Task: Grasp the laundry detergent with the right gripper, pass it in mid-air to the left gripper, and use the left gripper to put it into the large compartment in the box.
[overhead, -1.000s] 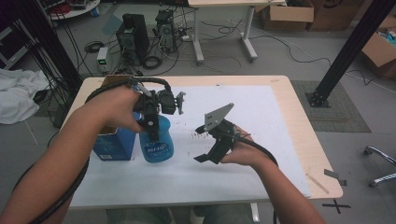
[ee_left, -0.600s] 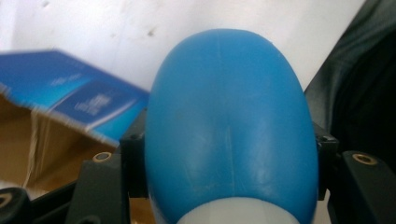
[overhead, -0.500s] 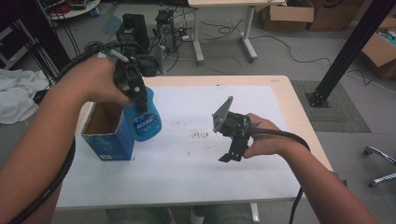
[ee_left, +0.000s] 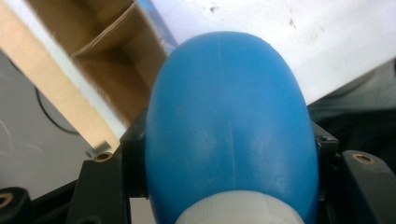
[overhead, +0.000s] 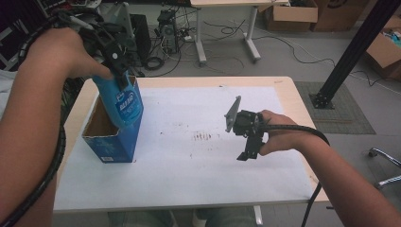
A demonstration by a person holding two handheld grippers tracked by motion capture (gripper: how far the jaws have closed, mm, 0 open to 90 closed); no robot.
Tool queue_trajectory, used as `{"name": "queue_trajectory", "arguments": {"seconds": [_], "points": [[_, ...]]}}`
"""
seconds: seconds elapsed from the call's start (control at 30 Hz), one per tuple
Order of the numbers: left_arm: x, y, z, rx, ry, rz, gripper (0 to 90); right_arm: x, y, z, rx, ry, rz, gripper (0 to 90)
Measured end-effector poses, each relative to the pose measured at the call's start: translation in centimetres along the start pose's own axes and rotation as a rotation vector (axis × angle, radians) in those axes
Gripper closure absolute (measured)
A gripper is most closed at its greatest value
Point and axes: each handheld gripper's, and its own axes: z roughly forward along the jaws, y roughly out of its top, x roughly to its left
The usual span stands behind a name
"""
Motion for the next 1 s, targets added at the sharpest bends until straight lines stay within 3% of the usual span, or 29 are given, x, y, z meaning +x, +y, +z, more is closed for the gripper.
{"name": "queue_trajectory", "arguments": {"seconds": [0.27,0.43,0.67,0.77,1.0], "points": [[2.6,-0.6,-0.8,-0.015,-0.027,-0.237,38.2,-0.2,-0.4,-0.3,0.027,0.005,-0.003,0.0],[4.1,-0.9,-0.8,-0.01,-0.008,-0.305,38.3,-0.3,-0.5,-0.2,0.029,0.007,-0.006,0.0],[5.8,-1.5,-0.2,-0.013,0.014,-0.353,38.4,-0.4,-0.5,0.0,0.037,0.015,0.001,0.0],[6.3,-1.5,0.6,-0.013,0.031,-0.35,38.3,-0.4,-0.4,0.0,0.038,0.016,0.001,0.0],[7.3,-1.3,3.3,-0.011,0.011,-0.357,38.4,-0.4,-0.3,0.2,0.036,0.019,0.004,0.0]]}}
